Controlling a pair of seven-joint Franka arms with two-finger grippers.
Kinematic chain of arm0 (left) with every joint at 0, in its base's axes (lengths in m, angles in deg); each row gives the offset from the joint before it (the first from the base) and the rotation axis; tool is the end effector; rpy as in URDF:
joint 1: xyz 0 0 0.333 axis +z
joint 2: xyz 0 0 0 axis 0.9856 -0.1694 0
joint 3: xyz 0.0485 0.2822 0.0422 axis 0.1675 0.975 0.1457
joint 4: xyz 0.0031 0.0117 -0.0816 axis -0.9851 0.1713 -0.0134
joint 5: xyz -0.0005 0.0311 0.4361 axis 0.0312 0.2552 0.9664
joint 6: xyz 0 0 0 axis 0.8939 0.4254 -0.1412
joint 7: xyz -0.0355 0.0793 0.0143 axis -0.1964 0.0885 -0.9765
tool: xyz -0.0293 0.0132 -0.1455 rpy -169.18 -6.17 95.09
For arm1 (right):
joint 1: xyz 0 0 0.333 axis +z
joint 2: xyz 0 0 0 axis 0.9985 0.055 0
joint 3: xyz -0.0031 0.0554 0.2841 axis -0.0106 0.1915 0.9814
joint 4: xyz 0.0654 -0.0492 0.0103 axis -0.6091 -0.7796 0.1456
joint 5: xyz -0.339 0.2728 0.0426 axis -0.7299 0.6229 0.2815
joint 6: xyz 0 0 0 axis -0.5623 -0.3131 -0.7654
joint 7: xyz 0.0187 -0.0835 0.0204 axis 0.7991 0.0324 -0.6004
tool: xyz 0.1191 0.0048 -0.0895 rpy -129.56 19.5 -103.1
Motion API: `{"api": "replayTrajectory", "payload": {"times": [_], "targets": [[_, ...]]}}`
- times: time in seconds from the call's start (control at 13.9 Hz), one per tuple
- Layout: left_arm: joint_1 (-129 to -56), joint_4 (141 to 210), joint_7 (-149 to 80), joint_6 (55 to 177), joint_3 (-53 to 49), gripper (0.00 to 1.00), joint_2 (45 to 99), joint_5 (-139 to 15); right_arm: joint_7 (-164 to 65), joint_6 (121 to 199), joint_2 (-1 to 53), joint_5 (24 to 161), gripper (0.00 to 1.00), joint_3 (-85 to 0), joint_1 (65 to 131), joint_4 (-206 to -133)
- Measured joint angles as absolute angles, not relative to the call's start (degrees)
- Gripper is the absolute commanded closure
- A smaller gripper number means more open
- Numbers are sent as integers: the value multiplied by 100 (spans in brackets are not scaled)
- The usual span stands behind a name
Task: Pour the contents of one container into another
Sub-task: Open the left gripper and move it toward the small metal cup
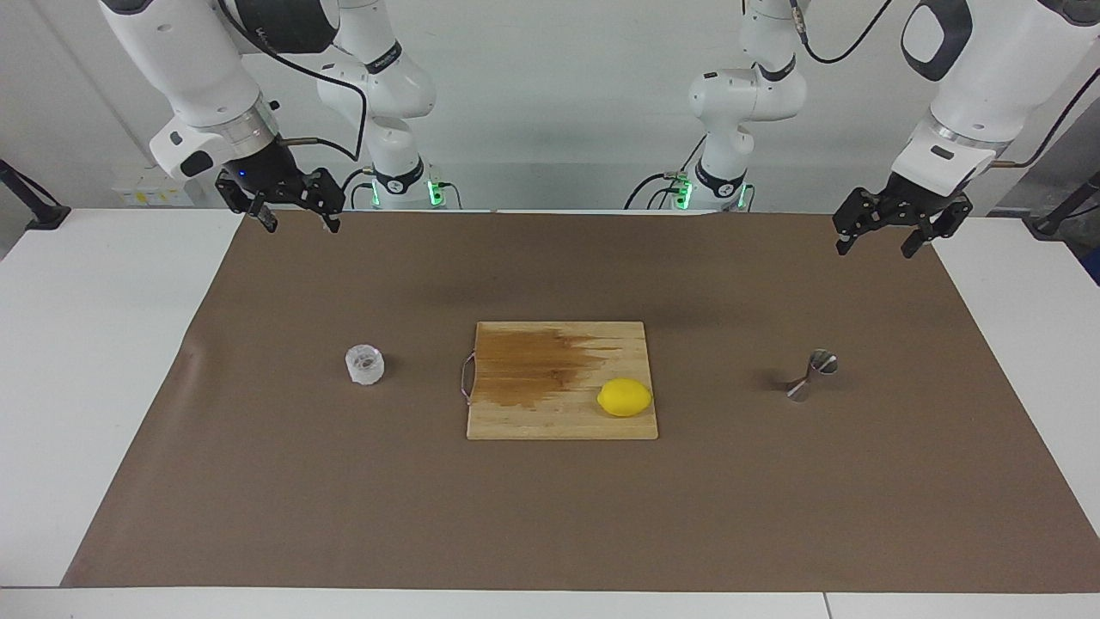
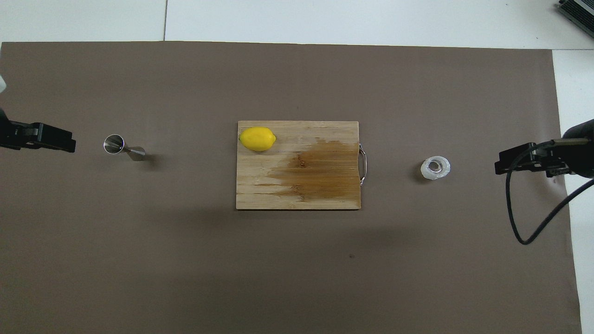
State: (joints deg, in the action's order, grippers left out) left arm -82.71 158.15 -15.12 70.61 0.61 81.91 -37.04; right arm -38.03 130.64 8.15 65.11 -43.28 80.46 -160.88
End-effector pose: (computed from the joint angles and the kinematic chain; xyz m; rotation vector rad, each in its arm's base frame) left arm 0.6031 -0.0295 0.5502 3.1237 -0.1797 0.0407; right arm 0.5768 0.0073 0.5408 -3.0846 0.1023 0.1120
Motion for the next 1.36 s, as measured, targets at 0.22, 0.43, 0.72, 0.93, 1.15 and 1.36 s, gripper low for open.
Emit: {"api": "replayTrajectory", "payload": {"times": [0.22, 0.43, 0.72, 0.93, 1.15, 1.36], "targets": [[-8278, 15816, -1512, 7062, 51, 0, 8191, -3704, -3803, 13064, 815, 6511, 0, -4328, 8046, -16088], [-8283, 15820, -1565, 7048, 21, 0, 8191, -3704, -3803, 13064, 815, 6511, 0, -4328, 8046, -16088], [-8239, 15847, -1956, 6985, 62, 0, 8168, -3760, -3803, 13064, 815, 6511, 0, -4328, 8046, -16088], [-8012, 15743, -2600, 6930, 85, 0, 7872, -3989, -3803, 13064, 815, 6511, 0, -4328, 8046, -16088], [-7764, 15001, -3485, 6729, 132, 0, 7044, -4377, -3803, 13064, 815, 6511, 0, -4328, 8046, -16088], [-7552, 14376, -4396, 6671, 241, 0, 6253, -4832, -3803, 13064, 815, 6511, 0, -4328, 8046, -16088]]}}
